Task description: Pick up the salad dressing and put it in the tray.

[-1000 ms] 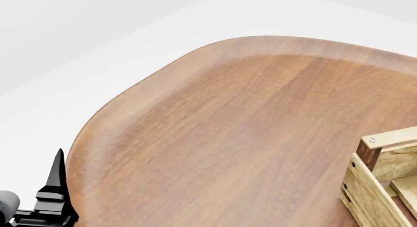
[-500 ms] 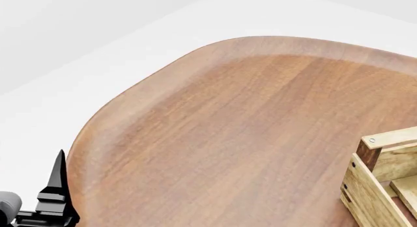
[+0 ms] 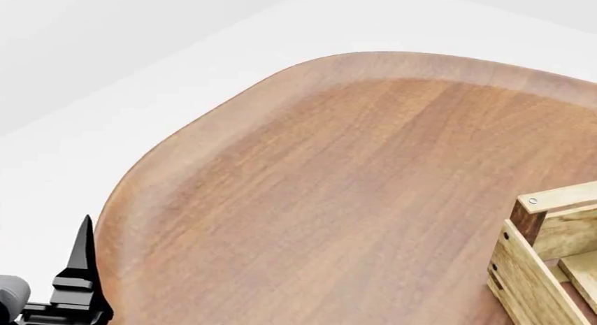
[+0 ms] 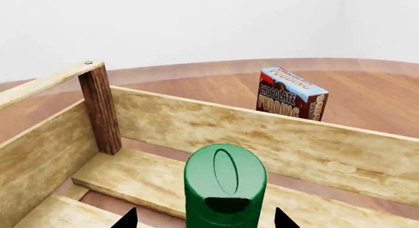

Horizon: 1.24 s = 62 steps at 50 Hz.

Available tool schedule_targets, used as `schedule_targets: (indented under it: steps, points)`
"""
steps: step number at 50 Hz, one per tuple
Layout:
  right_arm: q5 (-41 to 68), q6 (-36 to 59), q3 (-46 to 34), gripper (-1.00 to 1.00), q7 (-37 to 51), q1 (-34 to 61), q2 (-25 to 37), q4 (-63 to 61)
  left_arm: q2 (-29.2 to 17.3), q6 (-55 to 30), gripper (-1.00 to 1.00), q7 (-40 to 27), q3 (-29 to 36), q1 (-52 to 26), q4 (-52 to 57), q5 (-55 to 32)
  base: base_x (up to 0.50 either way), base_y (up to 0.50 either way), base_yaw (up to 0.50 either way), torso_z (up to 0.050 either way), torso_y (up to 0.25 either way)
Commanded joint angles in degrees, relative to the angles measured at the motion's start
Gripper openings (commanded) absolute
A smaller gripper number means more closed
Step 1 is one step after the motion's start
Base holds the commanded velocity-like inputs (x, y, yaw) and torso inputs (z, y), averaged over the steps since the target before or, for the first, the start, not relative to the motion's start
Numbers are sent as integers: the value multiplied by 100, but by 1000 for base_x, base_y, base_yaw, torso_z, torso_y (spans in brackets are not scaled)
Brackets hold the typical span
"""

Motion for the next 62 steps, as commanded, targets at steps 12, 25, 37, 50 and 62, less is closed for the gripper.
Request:
schedule_targets:
  steps: [12, 25, 37, 50, 62]
  points:
    - [260, 2492, 380, 100, 481, -1740, -481, -5387, -35, 34, 100, -39, -27, 30, 39, -47, 0, 0, 0, 0, 0]
    - [497, 3030, 331, 100, 383, -2430, -671, -7624, 8, 224, 100, -98, -281, 66, 57, -201, 0, 0, 0, 0, 0]
    - [823, 2926, -38, 100, 149, -2702, -932, -8951, 271, 1418, 100, -29, -1082, 390, 361, -497, 0, 0, 0, 0, 0]
    - [321, 1061, 52, 100, 310, -3386, -1381, -9968, 737, 3023, 100, 120, -1590, 799, 546, -200, 0, 0, 0, 0, 0]
    - [293, -712, 472, 100, 396, -3713, -1814, -10135, 937, 3640, 100, 98, -1694, 959, 587, 175, 0, 0, 0, 0, 0]
